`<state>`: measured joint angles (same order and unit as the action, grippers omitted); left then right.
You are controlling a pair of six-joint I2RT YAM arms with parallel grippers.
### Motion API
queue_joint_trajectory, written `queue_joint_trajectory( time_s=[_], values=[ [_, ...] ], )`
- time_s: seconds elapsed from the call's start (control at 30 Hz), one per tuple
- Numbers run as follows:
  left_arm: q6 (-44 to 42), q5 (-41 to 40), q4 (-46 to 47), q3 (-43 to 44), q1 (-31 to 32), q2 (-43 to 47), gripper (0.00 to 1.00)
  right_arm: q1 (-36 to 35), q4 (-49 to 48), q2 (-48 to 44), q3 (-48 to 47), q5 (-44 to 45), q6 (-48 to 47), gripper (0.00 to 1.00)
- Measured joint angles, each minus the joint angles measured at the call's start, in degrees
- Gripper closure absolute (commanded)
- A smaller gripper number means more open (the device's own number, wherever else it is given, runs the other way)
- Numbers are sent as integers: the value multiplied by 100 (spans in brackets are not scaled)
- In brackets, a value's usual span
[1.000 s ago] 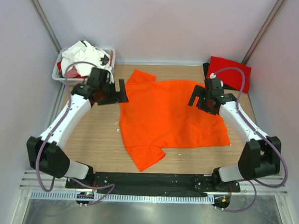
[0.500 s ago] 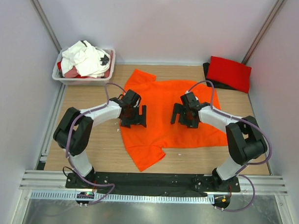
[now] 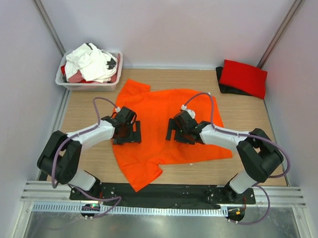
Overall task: Fold and stack the t-shirts
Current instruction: Flatten the tshirt out
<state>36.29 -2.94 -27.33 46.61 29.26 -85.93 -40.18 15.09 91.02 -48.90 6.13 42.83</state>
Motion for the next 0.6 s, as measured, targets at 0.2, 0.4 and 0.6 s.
queue_joint_trajectory(
  time_s=[0.2,0.4,0.6],
  values=[
    [140,-400,-730,-256,-55,706,7,-546,118,-160,109,22,549,0],
    [144,-503,-1086,-72,-61,872,10,-1008,885,-579,55,118,815,0],
    [-334,-483,-1871,866,-13,1215,9,157,1718,-739,-1486,457,90,0]
  ],
)
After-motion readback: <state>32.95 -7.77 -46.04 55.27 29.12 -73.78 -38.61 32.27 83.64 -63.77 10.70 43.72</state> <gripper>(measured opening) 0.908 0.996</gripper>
